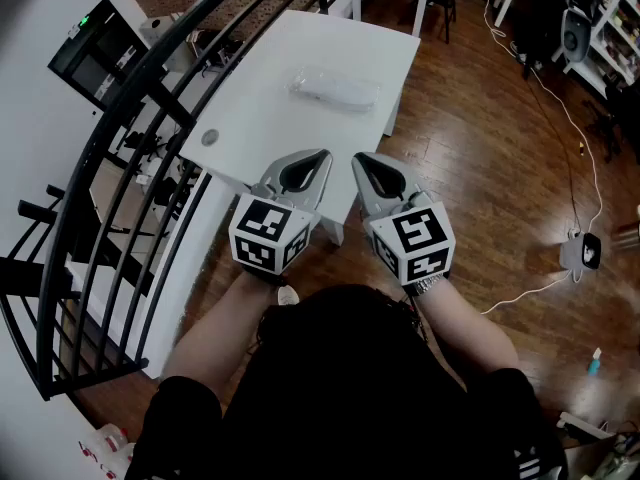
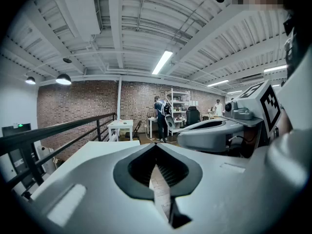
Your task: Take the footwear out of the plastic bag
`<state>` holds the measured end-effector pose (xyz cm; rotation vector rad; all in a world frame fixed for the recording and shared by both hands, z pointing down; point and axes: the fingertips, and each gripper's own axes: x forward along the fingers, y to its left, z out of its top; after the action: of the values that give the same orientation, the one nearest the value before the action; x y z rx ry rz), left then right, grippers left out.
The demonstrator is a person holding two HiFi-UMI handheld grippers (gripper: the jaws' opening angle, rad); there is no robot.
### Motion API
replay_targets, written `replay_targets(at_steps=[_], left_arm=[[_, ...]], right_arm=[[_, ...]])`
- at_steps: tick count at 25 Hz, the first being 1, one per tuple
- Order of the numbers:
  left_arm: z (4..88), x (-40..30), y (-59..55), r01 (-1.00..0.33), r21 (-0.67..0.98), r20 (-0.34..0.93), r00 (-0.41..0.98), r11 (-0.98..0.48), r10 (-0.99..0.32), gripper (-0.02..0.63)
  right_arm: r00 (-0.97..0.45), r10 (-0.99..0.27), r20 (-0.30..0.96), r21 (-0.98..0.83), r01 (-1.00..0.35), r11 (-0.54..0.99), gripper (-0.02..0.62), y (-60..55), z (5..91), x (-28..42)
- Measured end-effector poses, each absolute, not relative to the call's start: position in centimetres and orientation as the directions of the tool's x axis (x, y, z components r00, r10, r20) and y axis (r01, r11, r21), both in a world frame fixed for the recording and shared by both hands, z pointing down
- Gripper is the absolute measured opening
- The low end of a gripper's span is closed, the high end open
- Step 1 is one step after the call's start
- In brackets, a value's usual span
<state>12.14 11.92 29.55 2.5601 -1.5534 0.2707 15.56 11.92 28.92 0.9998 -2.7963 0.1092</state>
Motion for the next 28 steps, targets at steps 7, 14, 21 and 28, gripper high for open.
replay_targets(at_steps=[7, 14, 21, 28], left_arm=[[29.5, 12.3, 11.0, -0.893, 0.014, 0.232, 0.441, -0.450, -0.867, 0.015], [29.6, 10.4, 8.6, -0.896, 0.007, 0.236, 0.433, -0.444, -0.870, 0.015], [30.9, 6.3, 3.8, -0.893, 0.036, 0.244, 0.442, -0.448, -0.863, 0.015], [34.0, 1.5, -2.6, -0.876, 0.093, 0.301, 0.478, -0.473, -0.825, 0.015]], right_arm=[[-0.765, -0.609, 0.209, -0.009, -0.624, 0.781, -0.009, 11.1, 29.4, 16.4], [-0.764, -0.601, 0.234, 0.002, -0.618, 0.786, -0.009, 9.3, 30.1, 15.3], [-0.740, -0.612, 0.279, 0.002, -0.637, 0.771, -0.009, 5.0, 31.6, 12.2], [-0.696, -0.615, 0.372, -0.047, -0.675, 0.736, -0.002, -1.2, 35.1, 7.9]])
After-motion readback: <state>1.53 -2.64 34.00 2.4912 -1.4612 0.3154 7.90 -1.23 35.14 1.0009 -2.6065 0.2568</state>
